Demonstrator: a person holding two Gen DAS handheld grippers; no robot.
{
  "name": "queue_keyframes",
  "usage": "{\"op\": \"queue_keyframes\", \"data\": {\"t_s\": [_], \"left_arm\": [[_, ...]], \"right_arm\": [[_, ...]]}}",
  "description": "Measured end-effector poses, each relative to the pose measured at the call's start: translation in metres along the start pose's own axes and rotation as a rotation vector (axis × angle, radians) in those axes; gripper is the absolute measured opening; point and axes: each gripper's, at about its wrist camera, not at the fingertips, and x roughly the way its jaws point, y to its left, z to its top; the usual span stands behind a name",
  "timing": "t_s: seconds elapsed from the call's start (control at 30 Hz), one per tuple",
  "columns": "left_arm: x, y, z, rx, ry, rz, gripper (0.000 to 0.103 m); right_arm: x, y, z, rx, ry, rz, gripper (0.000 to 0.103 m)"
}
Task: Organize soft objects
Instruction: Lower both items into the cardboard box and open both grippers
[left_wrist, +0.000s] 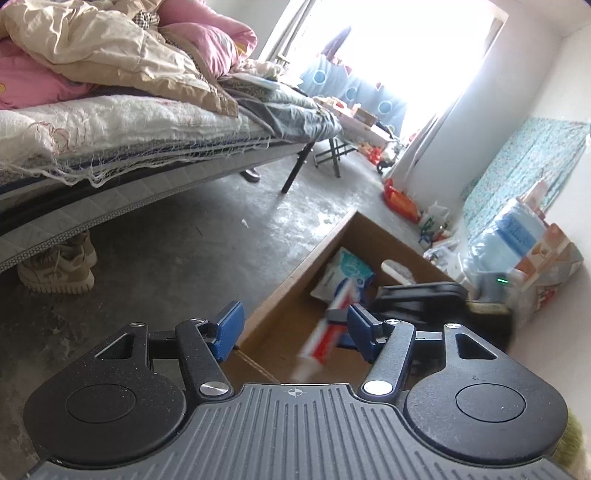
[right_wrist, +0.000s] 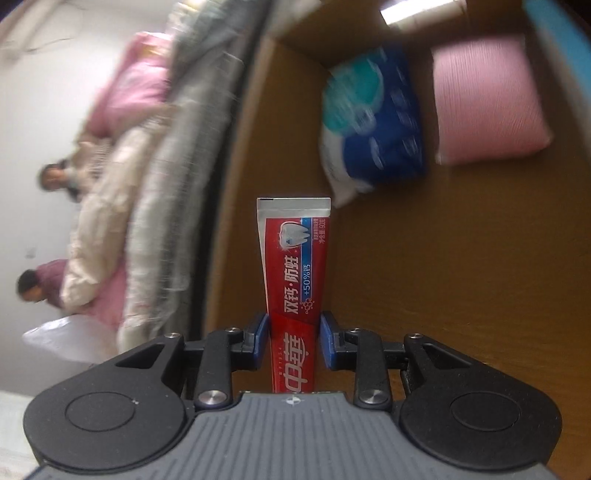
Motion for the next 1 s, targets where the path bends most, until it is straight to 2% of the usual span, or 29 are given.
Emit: {"op": "queue_keyframes", "data": {"t_s": [0.17,0.3,0.47,0.67,0.77,0.83,0.9,1.0], "left_arm": [[0.002,0.006,-0.005,-0.001,0.004,0.007,0.061],[0.0,0.008,-0.008,0.003,-0.003,0.005,0.061],[-0.001,0.006,-0.009,0.004,-0.004,0.007,0.062],[-0.007,0.0,-0.011,0.02,-0.018,0.001,0.069],[-0.015,-0.009,-0.013,0.052,-0.033,-0.018,0.082],[-0.022,-0.016,-0.016,0.076,-0.049,-0.048,0.091],[-0.03,-0.027,-0.02,0.107,-0.066,-0.085,0.102],[-0.043,-0.048,-0.03,0.181,-0.09,-0.143,0.103]], "right_arm": [[0.045,-0.01,0.002,0.058,0.052,-0.124,0.032],[0.05,-0.013,0.001,0.066,0.032,-0.091,0.032],[0.037,-0.01,0.0,0.041,0.012,-0.064,0.032],[-0.018,-0.001,-0.005,-0.04,-0.049,0.03,0.033],[-0.06,0.004,-0.019,-0.107,-0.093,0.097,0.035],[-0.086,0.01,-0.032,-0.156,-0.13,0.135,0.049],[-0.114,0.016,-0.047,-0.213,-0.174,0.166,0.054],[-0.163,0.008,-0.078,-0.268,-0.248,0.206,0.062]]}}
